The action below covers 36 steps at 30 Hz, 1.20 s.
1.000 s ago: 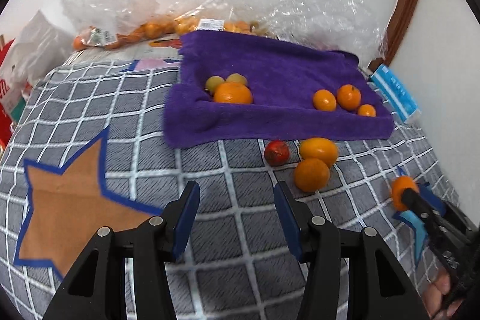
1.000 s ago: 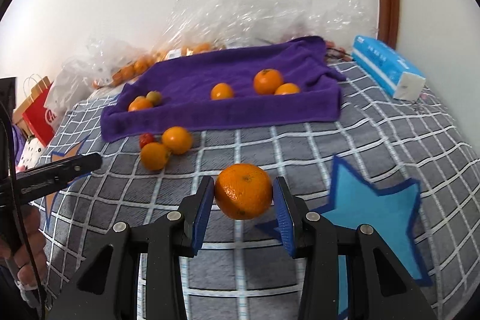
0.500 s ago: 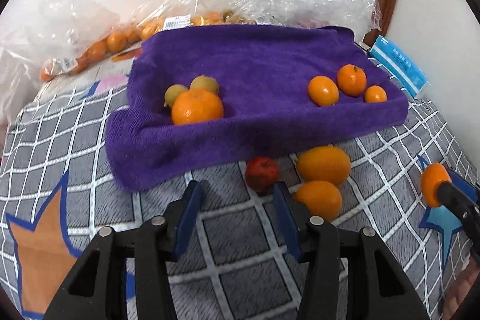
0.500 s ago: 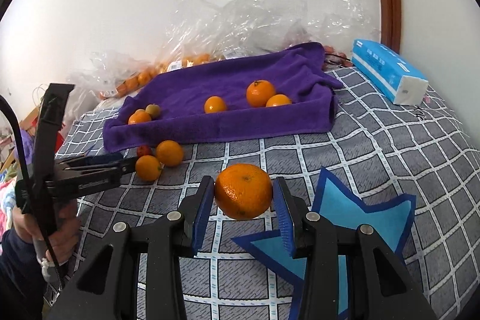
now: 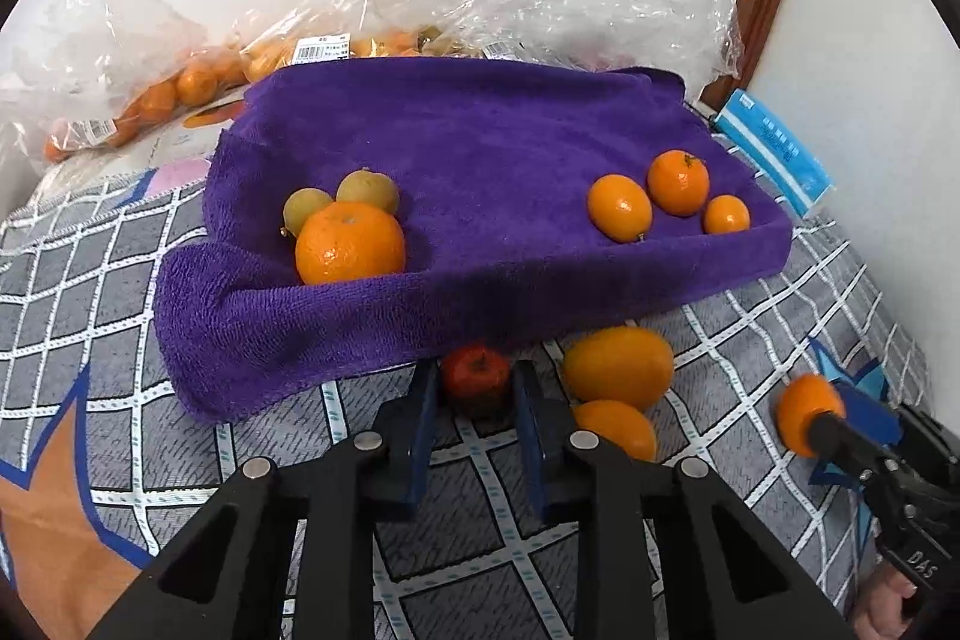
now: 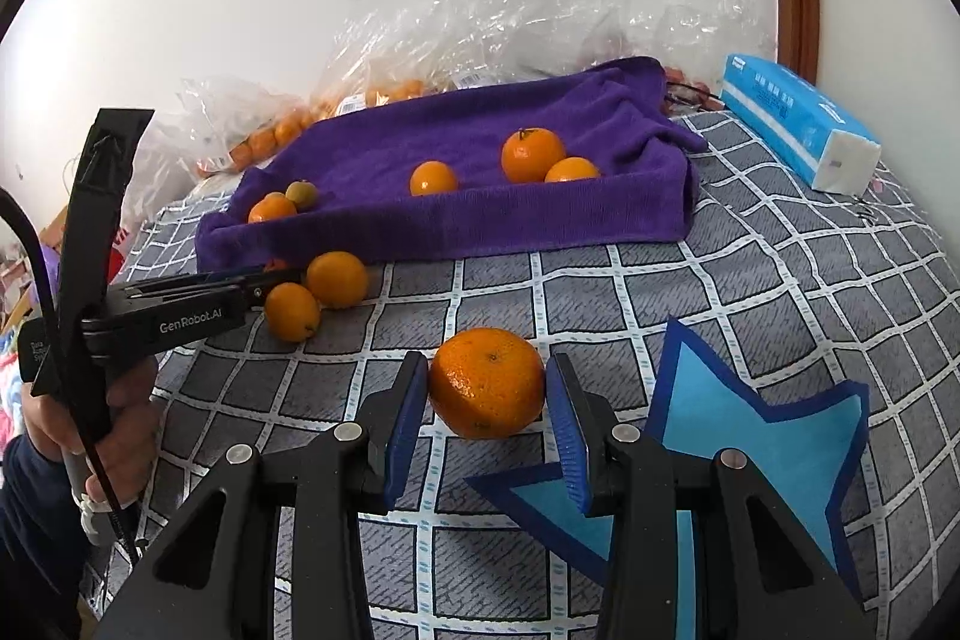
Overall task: Organize fruits
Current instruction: 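Grasp the red cherry tomato with the left gripper while the right gripper holds an orange, then carry the tomato and orange onto the purple towel with both grippers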
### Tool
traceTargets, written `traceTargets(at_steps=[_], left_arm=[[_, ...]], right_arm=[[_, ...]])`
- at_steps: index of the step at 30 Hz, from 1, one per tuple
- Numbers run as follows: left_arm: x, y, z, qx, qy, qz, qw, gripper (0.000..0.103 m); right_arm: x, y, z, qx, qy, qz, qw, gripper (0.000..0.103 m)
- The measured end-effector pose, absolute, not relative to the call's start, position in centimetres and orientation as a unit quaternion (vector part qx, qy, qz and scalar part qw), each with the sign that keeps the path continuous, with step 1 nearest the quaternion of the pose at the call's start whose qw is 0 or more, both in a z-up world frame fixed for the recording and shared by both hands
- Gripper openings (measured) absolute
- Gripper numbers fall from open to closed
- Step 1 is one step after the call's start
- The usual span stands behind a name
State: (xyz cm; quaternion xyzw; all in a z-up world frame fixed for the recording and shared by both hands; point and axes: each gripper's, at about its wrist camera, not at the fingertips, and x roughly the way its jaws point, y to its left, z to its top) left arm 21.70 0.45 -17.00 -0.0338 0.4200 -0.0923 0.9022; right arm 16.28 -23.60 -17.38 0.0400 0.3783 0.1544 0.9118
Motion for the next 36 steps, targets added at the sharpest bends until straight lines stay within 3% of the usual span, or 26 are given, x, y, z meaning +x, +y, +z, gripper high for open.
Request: traceTargets(at_steps=[8,22,36], left_arm=[[20.9,2.5,-16.5,-0.099,0.390,-0.108,0.909,0.024],[19.5,1.9,-15.0,-0.081,0.340,-0.101,0.932,0.024],[19.7,3.8,-14.3,-0.127,0.332,-0.081,0.931,0.024]], right_arm=[[16.4,-23.7,-17.4,0.046,0.379,0.167,0.909,0.040],[17.0,-21.9,-14.5,0.013,0.354,0.146,0.924,0.040],[20.2,-21.6,-11.9,0.043,0.336,0.125,0.933,0.040]])
